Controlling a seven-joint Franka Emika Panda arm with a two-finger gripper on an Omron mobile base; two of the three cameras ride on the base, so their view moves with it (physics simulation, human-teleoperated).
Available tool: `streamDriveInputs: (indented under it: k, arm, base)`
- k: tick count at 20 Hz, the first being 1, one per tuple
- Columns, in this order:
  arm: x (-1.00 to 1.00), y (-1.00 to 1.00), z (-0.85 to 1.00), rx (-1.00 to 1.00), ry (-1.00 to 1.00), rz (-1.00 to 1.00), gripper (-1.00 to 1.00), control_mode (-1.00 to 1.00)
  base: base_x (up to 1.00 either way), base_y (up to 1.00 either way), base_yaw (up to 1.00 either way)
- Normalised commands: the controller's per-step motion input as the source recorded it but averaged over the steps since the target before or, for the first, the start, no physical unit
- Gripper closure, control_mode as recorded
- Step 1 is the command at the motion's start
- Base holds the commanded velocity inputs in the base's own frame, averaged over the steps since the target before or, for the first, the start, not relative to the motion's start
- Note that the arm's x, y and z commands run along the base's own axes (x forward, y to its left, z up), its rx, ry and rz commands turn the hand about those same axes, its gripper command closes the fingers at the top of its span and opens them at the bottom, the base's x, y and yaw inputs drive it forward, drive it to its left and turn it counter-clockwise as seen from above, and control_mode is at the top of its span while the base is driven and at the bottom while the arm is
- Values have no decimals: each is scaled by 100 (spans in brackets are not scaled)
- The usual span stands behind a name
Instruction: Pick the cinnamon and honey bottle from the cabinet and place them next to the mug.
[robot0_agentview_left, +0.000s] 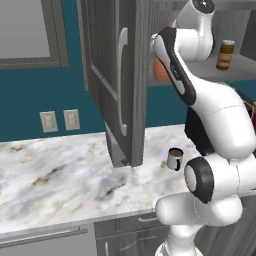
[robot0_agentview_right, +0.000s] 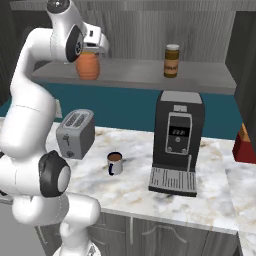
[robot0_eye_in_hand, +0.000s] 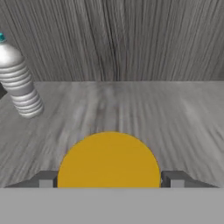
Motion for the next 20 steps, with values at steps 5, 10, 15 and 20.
streamDriveInputs:
  k: [5,10,15,20]
  arm:
    - [-95,0,-28,0,0,0,100,-100]
    - [-96,0,-36,0,0,0,100,-100]
    - [-64,8,-67,0,3,-2,100,-100]
    - [-21,20,-96,0,14,-10,100,-100]
  base:
    - [0,0,0]
    - [0,0,0]
    - [0,0,0]
    - [0,0,0]
